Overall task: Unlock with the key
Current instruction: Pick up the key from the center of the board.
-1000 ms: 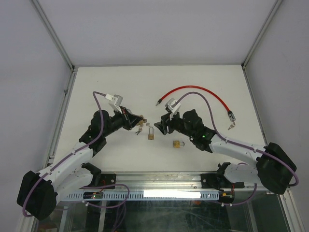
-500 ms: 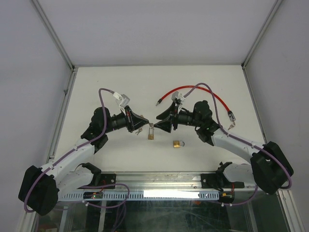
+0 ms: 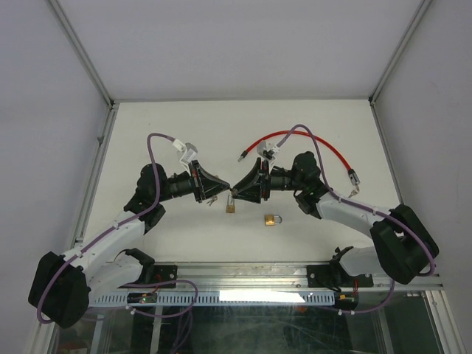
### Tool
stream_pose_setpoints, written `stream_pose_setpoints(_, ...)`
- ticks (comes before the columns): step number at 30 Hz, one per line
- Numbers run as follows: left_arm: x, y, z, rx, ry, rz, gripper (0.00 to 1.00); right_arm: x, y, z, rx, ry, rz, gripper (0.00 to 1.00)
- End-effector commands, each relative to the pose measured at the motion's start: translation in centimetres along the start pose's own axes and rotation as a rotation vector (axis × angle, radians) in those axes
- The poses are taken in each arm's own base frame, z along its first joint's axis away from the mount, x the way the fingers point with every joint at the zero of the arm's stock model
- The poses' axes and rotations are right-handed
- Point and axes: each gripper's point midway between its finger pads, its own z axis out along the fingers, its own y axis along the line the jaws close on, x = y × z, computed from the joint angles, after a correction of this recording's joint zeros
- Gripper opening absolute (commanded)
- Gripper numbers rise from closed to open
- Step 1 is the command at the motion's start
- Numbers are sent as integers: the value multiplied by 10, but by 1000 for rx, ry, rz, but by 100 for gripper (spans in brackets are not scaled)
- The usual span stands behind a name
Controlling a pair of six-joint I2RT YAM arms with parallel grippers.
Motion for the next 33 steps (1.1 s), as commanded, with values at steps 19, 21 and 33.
stream_pose_setpoints(19, -22, -2, 4, -20, -91, -54, 13, -23, 10, -2, -16, -91, -53, 0)
stream_pose_setpoints(21, -23, 10, 4, -97, -102, -102, 23, -22, -3, -6, 75, -111, -28, 0)
stream_pose_setpoints(33, 26, 68, 3, -524, 80, -379, 83, 24, -9, -38, 258, -72, 102, 0)
